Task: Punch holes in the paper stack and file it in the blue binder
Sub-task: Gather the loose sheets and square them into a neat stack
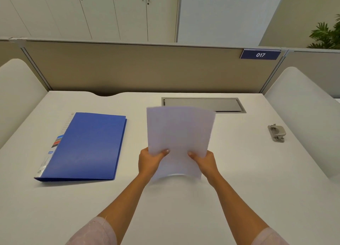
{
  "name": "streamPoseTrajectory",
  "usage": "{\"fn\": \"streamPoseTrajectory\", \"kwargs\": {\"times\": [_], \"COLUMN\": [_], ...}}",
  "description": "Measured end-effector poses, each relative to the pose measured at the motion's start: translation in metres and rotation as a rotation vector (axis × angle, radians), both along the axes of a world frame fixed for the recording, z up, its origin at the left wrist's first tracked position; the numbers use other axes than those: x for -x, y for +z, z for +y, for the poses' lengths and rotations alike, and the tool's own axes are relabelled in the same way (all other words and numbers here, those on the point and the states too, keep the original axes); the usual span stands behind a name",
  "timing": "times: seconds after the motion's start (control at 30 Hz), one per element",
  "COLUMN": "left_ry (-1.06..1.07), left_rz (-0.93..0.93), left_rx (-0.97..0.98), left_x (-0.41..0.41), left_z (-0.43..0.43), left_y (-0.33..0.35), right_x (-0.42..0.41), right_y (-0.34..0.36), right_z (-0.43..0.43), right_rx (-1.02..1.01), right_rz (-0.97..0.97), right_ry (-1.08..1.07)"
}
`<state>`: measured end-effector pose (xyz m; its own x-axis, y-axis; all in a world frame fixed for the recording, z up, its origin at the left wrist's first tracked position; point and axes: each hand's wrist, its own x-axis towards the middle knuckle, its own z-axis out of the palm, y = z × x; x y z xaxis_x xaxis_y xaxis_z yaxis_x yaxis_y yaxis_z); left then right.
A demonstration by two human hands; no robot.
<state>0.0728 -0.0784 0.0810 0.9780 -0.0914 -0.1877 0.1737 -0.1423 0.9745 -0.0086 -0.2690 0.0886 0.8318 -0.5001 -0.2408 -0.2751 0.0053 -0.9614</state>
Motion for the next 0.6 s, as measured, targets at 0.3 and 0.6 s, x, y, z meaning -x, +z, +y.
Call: {"fn": "streamPoseTrajectory", "kwargs": {"times": [0.3, 0.6], "left_ry": [-0.060, -0.141], "left_rz": [0.155, 0.199], "left_rx": [-0.263, -0.452], "left_x": [-0.006, -0.001], "left_z": [0.005, 0.009], "left_y": [-0.018, -0.040], "right_x": [0.010, 0.023], "right_y": [-0.019, -0.047], "right_z": [0.002, 0.004], "right_rx": [0.176, 0.280], "right_rz": [0.114, 0.281], "right_ry": [-0.029, 0.040]}}
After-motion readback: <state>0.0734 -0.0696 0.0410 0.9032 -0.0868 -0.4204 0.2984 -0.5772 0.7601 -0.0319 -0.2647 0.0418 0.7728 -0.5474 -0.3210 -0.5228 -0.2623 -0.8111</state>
